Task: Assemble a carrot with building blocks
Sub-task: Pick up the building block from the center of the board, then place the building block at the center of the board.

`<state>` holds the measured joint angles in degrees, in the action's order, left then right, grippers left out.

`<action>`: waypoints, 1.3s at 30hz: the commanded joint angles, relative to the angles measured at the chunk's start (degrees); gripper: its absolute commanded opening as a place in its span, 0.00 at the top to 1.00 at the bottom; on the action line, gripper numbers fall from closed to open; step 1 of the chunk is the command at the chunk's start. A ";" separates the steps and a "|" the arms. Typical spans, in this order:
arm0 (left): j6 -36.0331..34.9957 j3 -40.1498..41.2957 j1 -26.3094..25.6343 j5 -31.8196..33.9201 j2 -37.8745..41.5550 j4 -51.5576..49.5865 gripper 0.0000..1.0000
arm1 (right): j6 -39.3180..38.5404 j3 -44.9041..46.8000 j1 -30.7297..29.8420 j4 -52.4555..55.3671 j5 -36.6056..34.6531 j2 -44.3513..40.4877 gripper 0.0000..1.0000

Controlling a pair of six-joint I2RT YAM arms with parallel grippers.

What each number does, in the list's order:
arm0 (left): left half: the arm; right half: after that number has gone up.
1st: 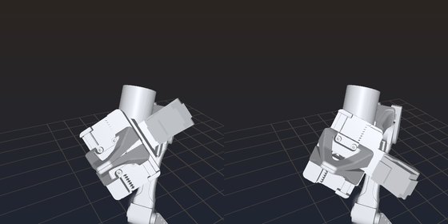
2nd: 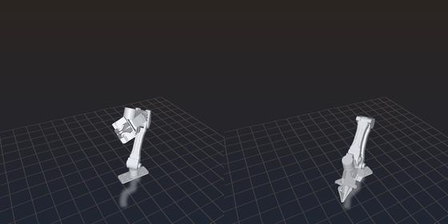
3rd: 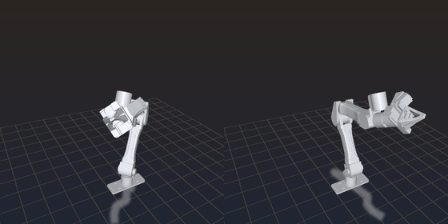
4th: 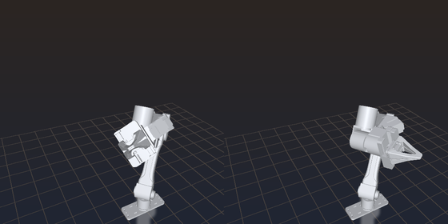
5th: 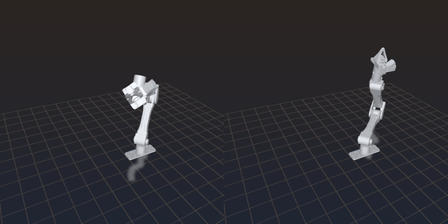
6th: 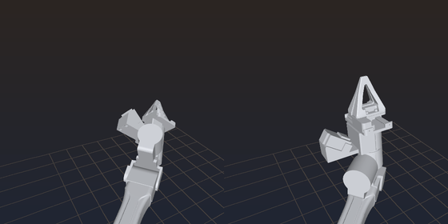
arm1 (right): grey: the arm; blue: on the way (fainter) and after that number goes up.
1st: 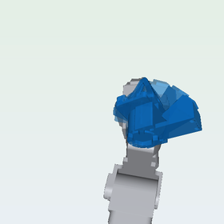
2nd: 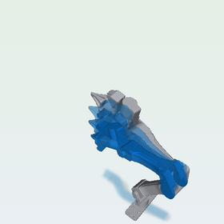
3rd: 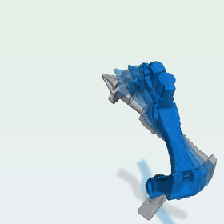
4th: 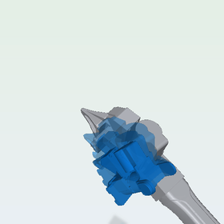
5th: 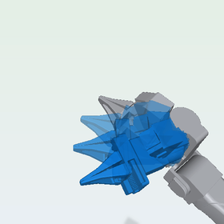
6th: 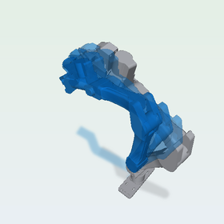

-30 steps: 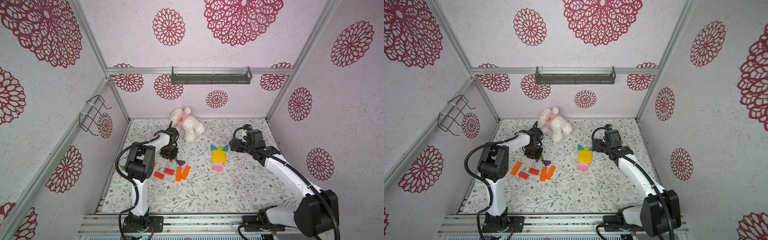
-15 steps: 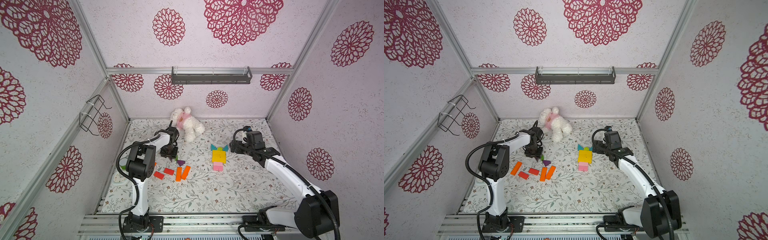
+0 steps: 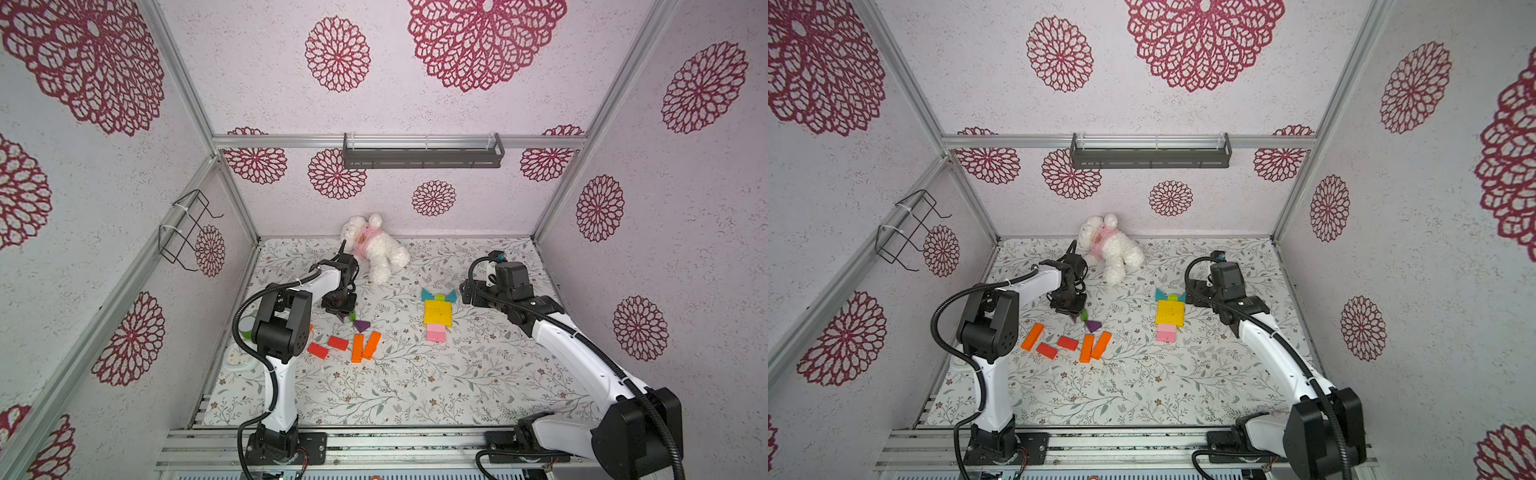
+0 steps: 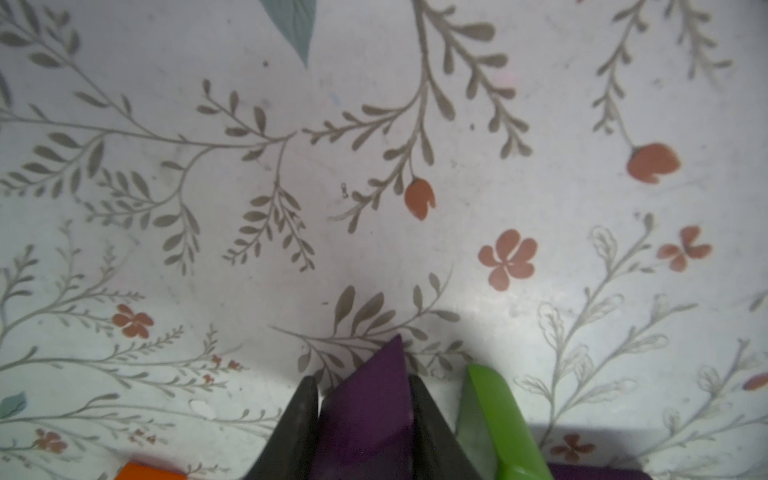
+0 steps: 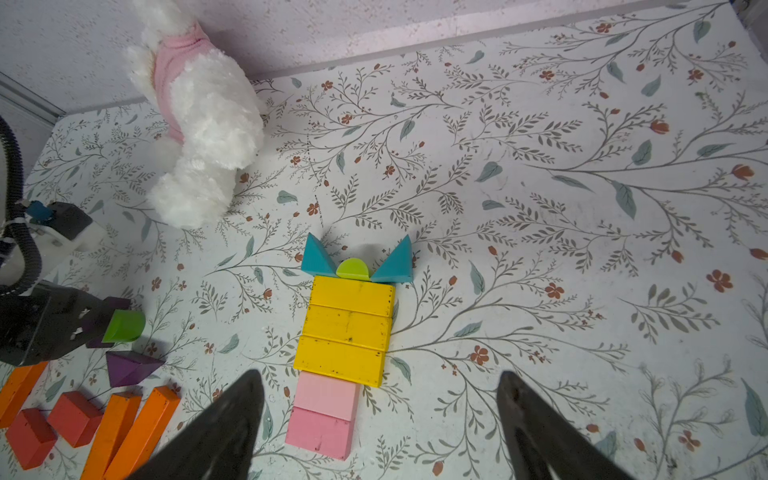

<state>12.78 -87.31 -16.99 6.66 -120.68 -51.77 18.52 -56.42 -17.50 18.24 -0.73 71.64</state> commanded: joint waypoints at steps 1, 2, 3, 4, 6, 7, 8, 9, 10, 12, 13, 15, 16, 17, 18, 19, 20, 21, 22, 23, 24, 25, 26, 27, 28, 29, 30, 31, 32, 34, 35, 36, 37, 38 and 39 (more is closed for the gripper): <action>0.98 -0.14 -0.23 1.61 2.51 -0.55 0.68 | -0.93 -0.36 0.05 -0.51 0.20 -1.85 0.11; 1.31 -0.55 -0.31 1.65 3.20 -0.80 0.68 | -0.94 -0.40 0.01 -0.66 0.19 -1.79 0.11; 1.48 -1.11 -0.33 1.61 3.69 -1.17 0.68 | -0.81 -0.42 0.09 -0.70 0.22 -1.82 0.11; 1.79 -1.54 -0.49 1.63 3.99 -1.58 0.68 | -0.86 -0.44 0.04 -0.80 0.38 -1.74 0.11; 2.65 -2.91 -0.86 1.69 4.47 -2.45 0.68 | -0.85 -0.44 0.04 -0.82 0.45 -1.74 0.11; 2.91 -3.50 -1.11 1.69 4.74 -2.79 0.68 | -0.85 -0.44 0.02 -0.92 0.55 -1.78 0.11; 3.53 -4.18 -1.45 1.76 5.13 -3.04 0.68 | -0.85 -0.44 0.09 -0.92 0.54 -1.82 0.11; 4.40 -4.89 -2.01 2.00 5.48 -3.22 0.68 | -0.79 -0.44 0.02 -1.01 0.63 -1.85 0.11; 4.92 -5.53 -2.43 1.84 5.77 -3.32 0.68 | -0.77 -0.52 0.05 -0.99 0.72 -1.84 0.11; 7.45 -7.00 -3.38 1.46 6.56 -3.18 0.68 | -0.80 -0.72 0.07 -0.87 0.73 -1.94 0.11; 8.74 -7.44 -3.78 0.99 6.92 -2.73 0.67 | -0.86 -0.81 0.08 -0.92 0.73 -1.96 0.11; 13.01 -7.64 -4.73 -0.83 7.57 -0.75 0.67 | -0.81 -0.88 0.02 -0.83 0.67 -2.15 0.11; 15.08 -7.37 -5.23 -1.27 7.57 0.38 0.68 | -0.83 -0.88 0.05 -0.83 0.64 -2.23 0.11; 17.33 -6.91 -5.84 -1.81 9.46 1.98 0.68 | -0.86 -0.90 -0.01 -0.84 0.57 -2.34 0.11; 19.76 -5.96 -6.63 -2.28 10.20 4.06 0.68 | -0.85 -0.84 0.04 -0.89 0.64 -2.39 0.11; 22.03 -5.21 -7.27 -2.45 10.50 5.75 0.68 | -0.83 -0.79 0.06 -0.83 0.72 -2.57 0.11; 24.65 -4.04 -8.26 -2.58 10.72 7.74 0.68 | -0.83 -0.79 0.05 -0.79 0.69 -2.66 0.11; 26.77 -2.97 -9.18 -2.93 10.73 9.71 0.68 | -0.85 -0.82 0.06 -0.78 0.73 -2.68 0.11; 28.08 -2.74 -9.83 -2.68 10.48 10.44 0.68 | -0.81 -0.79 0.07 -0.75 0.80 -2.80 0.11; 29.94 -2.87 -10.40 -1.69 10.06 10.72 0.68 | -0.86 -0.79 0.09 -0.75 0.89 -2.85 0.11; 31.80 -2.70 -10.93 -1.16 9.66 11.54 0.68 | -0.86 -0.72 0.09 -0.77 0.98 -2.98 0.11; 33.57 -2.40 -11.29 -1.12 9.31 12.46 0.68 | -0.87 -0.72 0.09 -0.92 1.06 -2.97 0.11; 35.57 -1.98 -11.62 -0.74 8.89 13.64 0.68 | -0.89 -0.73 -0.01 -0.98 1.13 -3.08 0.11; 37.31 -1.73 -12.13 -0.90 8.76 14.66 0.68 | -0.91 -0.71 0.01 -0.98 1.25 -3.12 0.11; 38.38 -1.81 -12.49 -0.82 6.54 14.79 0.67 | -0.87 -0.73 0.04 -0.92 1.22 -3.25 0.11; 39.60 -2.37 -12.83 -0.42 5.50 14.10 0.67 | -0.95 -0.62 0.05 -0.92 1.11 -3.42 0.11; 40.32 -2.45 -13.19 -0.25 4.92 13.81 0.67 | -1.05 -0.50 0.03 -0.93 1.08 -3.71 0.11; 40.91 -2.51 -13.47 0.37 4.22 13.54 0.67 | -1.08 -0.37 0.08 -0.87 1.02 -3.99 0.11; 41.97 -2.50 -13.76 1.00 3.86 12.79 0.67 | -1.17 -0.28 0.06 -0.87 0.90 -4.22 0.11; 43.54 -1.91 -13.91 0.99 3.05 12.67 0.66 | -1.21 0.04 0.08 -0.99 0.95 -4.62 0.11; 44.44 -1.82 -14.01 1.33 2.56 12.21 0.66 | -1.19 0.17 0.05 -1.07 0.98 -4.76 0.11; 45.27 -1.69 -14.11 1.56 2.22 11.87 0.66 | -1.21 0.23 0.06 -1.10 1.06 -4.89 0.11; 45.91 -1.64 -14.22 1.93 1.88 11.64 0.66 | -1.14 0.33 0.04 -1.16 1.04 -4.98 0.11; 46.56 -1.80 -14.26 2.27 1.44 11.08 0.66 | -1.16 0.35 0.04 -1.29 1.15 -5.07 0.11; 47.03 -2.05 -14.21 2.64 1.15 10.72 0.66 | -1.20 0.35 0.08 -1.29 1.17 -5.21 0.11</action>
<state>55.24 -89.08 -30.96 6.76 -119.07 -40.25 18.46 -56.42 -17.50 17.96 0.25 68.23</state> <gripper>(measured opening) 0.341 0.891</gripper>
